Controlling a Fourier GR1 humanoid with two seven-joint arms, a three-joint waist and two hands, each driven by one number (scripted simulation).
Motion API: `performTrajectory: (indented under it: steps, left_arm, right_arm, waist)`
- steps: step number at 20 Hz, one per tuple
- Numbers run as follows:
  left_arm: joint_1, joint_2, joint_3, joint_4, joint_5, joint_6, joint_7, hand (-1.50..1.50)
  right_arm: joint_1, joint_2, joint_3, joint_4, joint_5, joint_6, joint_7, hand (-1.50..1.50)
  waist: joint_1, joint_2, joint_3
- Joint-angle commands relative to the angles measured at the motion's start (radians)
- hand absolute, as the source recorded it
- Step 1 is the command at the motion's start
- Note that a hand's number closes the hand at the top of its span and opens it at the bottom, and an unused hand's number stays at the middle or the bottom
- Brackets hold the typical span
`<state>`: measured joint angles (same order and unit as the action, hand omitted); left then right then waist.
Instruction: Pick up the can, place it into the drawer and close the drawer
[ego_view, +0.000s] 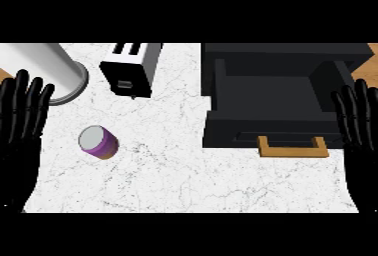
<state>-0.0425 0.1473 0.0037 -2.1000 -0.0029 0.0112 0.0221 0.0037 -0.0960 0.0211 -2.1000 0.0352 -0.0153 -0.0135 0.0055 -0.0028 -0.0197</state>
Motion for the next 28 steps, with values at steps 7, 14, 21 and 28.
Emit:
performTrajectory:
  steps: [7,14,21,28]
  left_arm:
    - [0.044,0.242,-0.041,0.178,0.376,-0.495,0.024,-1.50]
    - [0.032,0.514,0.188,0.438,0.700,-0.872,-0.045,-1.50]
    - [-0.053,0.641,0.268,0.682,0.770,-1.103,-0.057,-1.50]
    - [-0.122,0.701,0.251,0.827,0.878,-1.118,0.023,-1.50]
  right_arm:
    - [0.077,0.041,-0.053,0.059,-0.032,-0.062,0.114,-1.50]
    - [0.151,-0.014,-0.145,0.011,-0.105,-0.028,0.186,-1.50]
    - [0.312,-0.008,-0.214,-0.024,-0.183,0.055,0.072,-1.50]
    - [0.301,-0.081,-0.349,0.017,-0.311,0.161,0.075,-1.50]
  waist:
    - [-0.053,0.027,0.016]
    - [-0.023,0.005,0.019]
    - [-0.021,0.002,0.020]
    - [-0.017,0.003,0.020]
